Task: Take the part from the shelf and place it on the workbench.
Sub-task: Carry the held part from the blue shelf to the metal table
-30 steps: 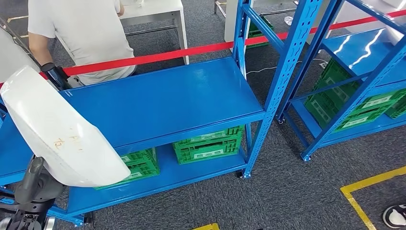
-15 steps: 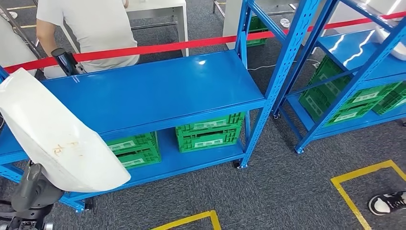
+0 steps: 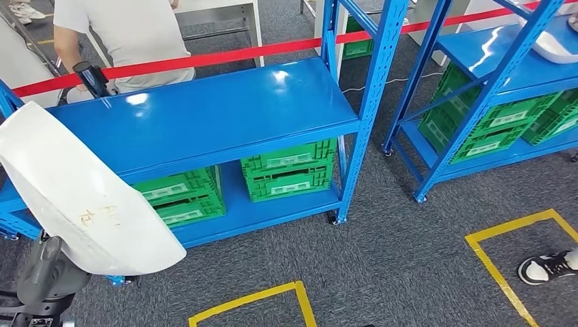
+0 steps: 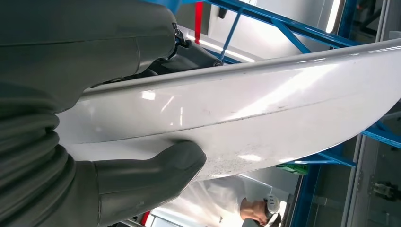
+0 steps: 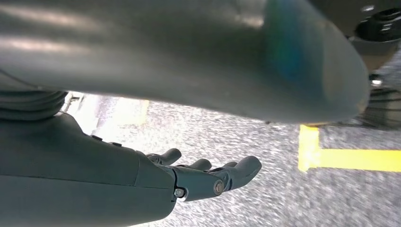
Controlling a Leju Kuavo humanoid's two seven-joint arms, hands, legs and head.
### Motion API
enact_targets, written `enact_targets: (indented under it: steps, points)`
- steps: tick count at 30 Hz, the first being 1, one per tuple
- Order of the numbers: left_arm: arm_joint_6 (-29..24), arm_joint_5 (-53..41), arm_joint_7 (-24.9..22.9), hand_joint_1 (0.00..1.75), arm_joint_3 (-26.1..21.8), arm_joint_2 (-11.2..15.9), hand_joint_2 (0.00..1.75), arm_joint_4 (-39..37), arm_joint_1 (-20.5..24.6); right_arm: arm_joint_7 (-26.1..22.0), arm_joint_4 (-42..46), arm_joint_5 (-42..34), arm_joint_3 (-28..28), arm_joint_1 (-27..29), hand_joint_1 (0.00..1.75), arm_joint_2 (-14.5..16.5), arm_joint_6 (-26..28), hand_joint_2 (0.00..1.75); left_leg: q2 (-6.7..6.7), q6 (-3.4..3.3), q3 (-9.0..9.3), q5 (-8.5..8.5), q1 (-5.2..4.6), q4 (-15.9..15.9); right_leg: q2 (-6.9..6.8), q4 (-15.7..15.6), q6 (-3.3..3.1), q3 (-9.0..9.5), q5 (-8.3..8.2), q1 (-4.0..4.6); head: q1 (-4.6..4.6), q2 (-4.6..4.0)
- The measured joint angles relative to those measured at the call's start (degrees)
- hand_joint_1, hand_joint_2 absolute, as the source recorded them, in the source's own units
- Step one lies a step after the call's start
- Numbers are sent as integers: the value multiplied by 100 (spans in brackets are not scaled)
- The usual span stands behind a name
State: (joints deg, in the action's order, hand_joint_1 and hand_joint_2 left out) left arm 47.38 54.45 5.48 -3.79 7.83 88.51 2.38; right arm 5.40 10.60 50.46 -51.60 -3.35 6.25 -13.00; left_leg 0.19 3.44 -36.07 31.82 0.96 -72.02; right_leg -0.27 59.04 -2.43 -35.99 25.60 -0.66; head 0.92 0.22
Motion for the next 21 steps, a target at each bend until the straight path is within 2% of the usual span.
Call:
enact_targets:
  steps: [1, 2, 3, 4, 5, 6, 7, 8, 9, 11, 12, 13, 14, 15, 16, 18, 19, 20, 21]
  points:
    - [3, -5, -2, 175, 4, -1, 175, -17, 23, -7, 0, -18, -4, -1, 0, 2, 0, 0, -5, 0, 290, -74, 11, 365, -1, 27, 27, -83, -57, -4, 0, 0]
    - [9, -10, -2, 175, 11, -1, 175, -34, 54, -16, 0, -35, -9, -3, 0, 5, 0, 0, -15, -11, 597, -64, 5, 785, 0, 52, 59, -150, -108, -2, 0, 0]
    - [18, -10, -1, 175, 19, -1, 175, -56, 88, -24, 0, -49, -14, -4, 0, 7, 0, 0, -24, -35, 810, -7, -5, 1124, 1, 64, 95, -190, -163, 3, -3, 0]
    - [28, -8, 1, 175, 26, 0, 175, -85, 126, -26, 0, -56, -17, -5, 0, 9, 0, 0, -34, -73, 921, 67, -19, 1335, 3, 59, 130, -208, -219, 10, -3, 0]
    - [41, -3, 3, 175, 31, 1, 175, -119, 154, -26, 0, -56, -19, -3, 0, 13, 0, 0, -37, -126, 938, 71, -41, 1411, 5, 41, 167, -216, -278, 12, -3, 0]
    - [52, 3, 7, 175, 34, 2, 175, -156, 173, -27, 0, -56, -20, 8, 0, 16, 0, 0, -28, -189, 876, 23, -43, 1409, 7, 18, 205, -226, -339, 6, -1, 0]
    - [60, 6, 13, 175, 37, 4, 175, -190, 187, -31, 0, -55, -23, 18, 0, 19, 0, 0, -11, -253, 826, -37, -43, 1414, 13, 25, 239, -257, -326, -5, 1, 0]
    - [64, 12, 27, 175, 39, 13, 175, -216, 188, -35, 0, -50, -27, 28, 0, 22, 0, 0, 6, -315, 754, -108, -40, 1421, 18, 112, 270, -313, -188, -15, 0, 0]
    - [67, 21, 44, 175, 42, 25, 175, -236, 189, -39, 0, -37, -31, 37, 0, 26, -2, 0, 22, -364, 672, -188, -33, 1429, 23, 309, 293, -391, 65, -21, -2, 0]
    - [73, 53, 76, 175, 44, 57, 175, -280, 187, -48, 0, -6, -36, 37, 0, 36, -10, 0, 33, -411, 491, -347, -44, 1419, 25, 1001, 317, -567, 707, -20, -6, 0]
    - [77, 66, 83, 175, 44, 71, 175, -305, 184, -53, 0, 6, -36, 36, 0, 39, -15, 0, 35, -415, 395, -426, -55, 1409, 26, 1358, 319, -614, 880, -16, -8, 0]
    - [78, 73, 87, 175, 45, 81, 175, -329, 182, -57, 0, 9, -36, 34, 0, 40, -17, 0, 37, -416, 294, -500, -66, 1394, 26, 1601, 312, -600, 902, -10, -7, 0]
    - [79, 76, 90, 175, 45, 92, 175, -349, 179, -67, 0, 10, -37, 33, 0, 40, -17, 0, 38, -412, 188, -568, -75, 1372, 26, 1659, 295, -493, 795, -1, -8, 0]
    - [80, 77, 98, 175, 47, 104, 175, -365, 178, -80, 0, 5, -40, 32, 0, 40, -16, 0, 39, -402, 89, -628, -81, 1347, 26, 1520, 268, -288, 636, 13, -8, 0]
    - [80, 78, 112, 175, 49, 121, 175, -377, 180, -98, 0, 1, -44, 28, 0, 40, -16, 0, 39, -388, 3, -682, -84, 1319, 26, 1199, 232, 12, 516, 31, -8, 0]
    - [87, 79, 157, 175, 53, 163, 175, -398, 194, -130, 1, 6, -54, 8, 0, 37, -17, 0, 45, -339, -122, -780, -99, 1269, 25, 373, 160, 621, 566, 76, -6, 0]
    - [90, 79, 176, 175, 58, 185, 175, -412, 215, -130, 2, 22, -56, -4, 0, 35, -18, 0, 50, -309, -152, -830, -101, 1259, 27, 84, 137, 790, 646, 92, -7, 0]
    - [93, 80, 193, 175, 64, 203, 175, -434, 243, -121, 2, 41, -57, -13, 0, 33, -18, 0, 56, -274, -168, -886, -99, 1266, 28, -69, 117, 847, 701, 107, -8, 0]
    - [95, 81, 203, 175, 72, 224, 175, -461, 271, -110, 2, 60, -57, -12, 0, 36, -18, 0, 58, -236, -175, -950, -96, 1287, 27, -105, 94, 816, 665, 104, -8, 0]
